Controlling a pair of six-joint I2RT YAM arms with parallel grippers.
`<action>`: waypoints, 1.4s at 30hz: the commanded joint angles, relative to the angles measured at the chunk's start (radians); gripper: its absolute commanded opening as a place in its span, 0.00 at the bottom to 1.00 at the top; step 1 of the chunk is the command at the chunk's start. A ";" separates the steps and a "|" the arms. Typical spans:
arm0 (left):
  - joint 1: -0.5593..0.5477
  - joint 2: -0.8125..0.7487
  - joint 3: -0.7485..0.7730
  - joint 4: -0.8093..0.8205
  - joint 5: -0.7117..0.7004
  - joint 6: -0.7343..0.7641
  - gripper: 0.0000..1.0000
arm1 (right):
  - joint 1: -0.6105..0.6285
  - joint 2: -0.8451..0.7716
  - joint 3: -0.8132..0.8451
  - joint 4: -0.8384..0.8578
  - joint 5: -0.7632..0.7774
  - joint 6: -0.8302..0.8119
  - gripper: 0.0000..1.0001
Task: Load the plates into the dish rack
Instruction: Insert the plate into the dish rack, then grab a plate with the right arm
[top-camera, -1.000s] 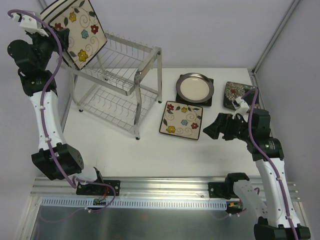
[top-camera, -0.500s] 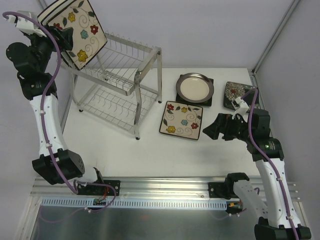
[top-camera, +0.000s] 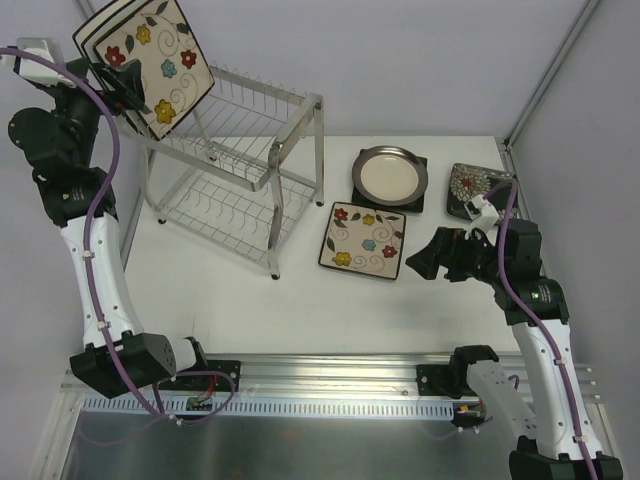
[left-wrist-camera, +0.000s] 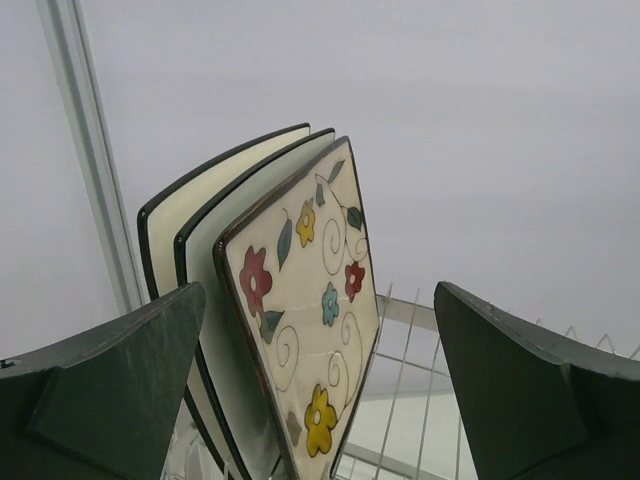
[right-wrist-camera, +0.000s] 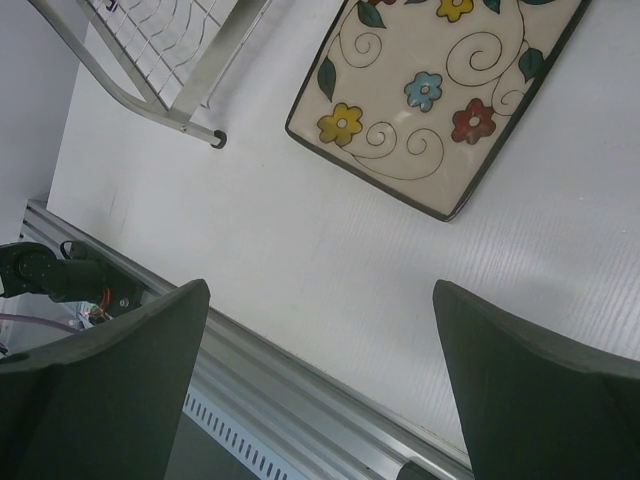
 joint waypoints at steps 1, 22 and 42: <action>0.004 -0.060 -0.018 0.011 -0.041 -0.048 0.99 | 0.007 -0.008 0.009 0.036 0.011 0.016 0.99; -0.187 -0.486 -0.341 -0.333 -0.241 -0.124 0.99 | 0.007 0.107 -0.100 0.191 0.056 0.221 1.00; -0.411 -1.031 -0.886 -0.662 -0.135 -0.259 0.99 | -0.041 0.475 -0.313 0.760 0.028 0.338 0.98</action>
